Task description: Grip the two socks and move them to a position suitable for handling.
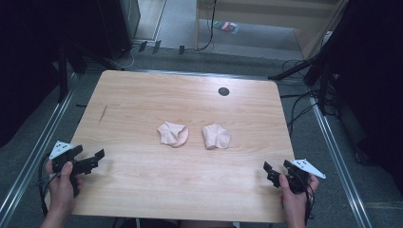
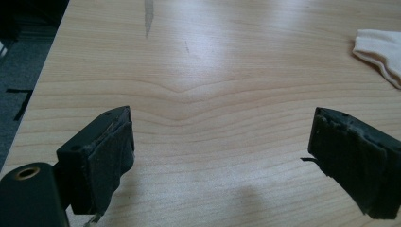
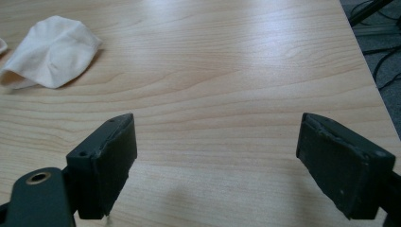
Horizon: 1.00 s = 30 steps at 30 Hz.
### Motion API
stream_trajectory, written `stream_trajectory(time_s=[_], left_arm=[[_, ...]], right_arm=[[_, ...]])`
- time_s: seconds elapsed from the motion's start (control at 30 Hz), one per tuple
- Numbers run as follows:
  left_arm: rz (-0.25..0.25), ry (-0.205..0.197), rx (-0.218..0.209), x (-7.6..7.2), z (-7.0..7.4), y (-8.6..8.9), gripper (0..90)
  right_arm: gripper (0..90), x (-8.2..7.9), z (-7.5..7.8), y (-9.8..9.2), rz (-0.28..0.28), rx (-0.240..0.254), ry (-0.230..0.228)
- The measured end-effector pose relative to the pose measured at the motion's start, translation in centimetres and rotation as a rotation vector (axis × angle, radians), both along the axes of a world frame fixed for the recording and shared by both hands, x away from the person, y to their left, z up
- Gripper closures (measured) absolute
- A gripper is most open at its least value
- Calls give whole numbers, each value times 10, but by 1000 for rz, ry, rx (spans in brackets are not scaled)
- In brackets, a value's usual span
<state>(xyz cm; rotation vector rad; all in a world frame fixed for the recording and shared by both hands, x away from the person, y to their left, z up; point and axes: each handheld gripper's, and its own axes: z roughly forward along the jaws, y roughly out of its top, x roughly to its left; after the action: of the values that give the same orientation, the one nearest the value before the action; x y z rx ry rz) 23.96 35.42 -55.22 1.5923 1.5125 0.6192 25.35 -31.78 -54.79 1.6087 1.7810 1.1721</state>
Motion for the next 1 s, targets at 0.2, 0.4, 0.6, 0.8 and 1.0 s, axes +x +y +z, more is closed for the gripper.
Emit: stream_trajectory(time_s=[0.2, 0.4, 0.6, 0.8, 1.0], left_arm=[[3, 2, -1, 1, 0, -1, 84], [-1, 1, 4, 1, 0, -1, 84], [-1, 2, 8, 1, 0, -1, 84], [-1, -1, 6, 1, 0, -1, 84], [-1, 2, 9, 1, 0, -1, 84]], right_arm=[[137, -1, 1, 0, -6, 2, -14], [138, -7, 12, 4, 13, 56, -51], [134, -10, 30, 26, 76, 39, -101], [136, 0, 49, 59, 113, 41, -123], [144, 11, 52, 88, 158, 9, -117]])
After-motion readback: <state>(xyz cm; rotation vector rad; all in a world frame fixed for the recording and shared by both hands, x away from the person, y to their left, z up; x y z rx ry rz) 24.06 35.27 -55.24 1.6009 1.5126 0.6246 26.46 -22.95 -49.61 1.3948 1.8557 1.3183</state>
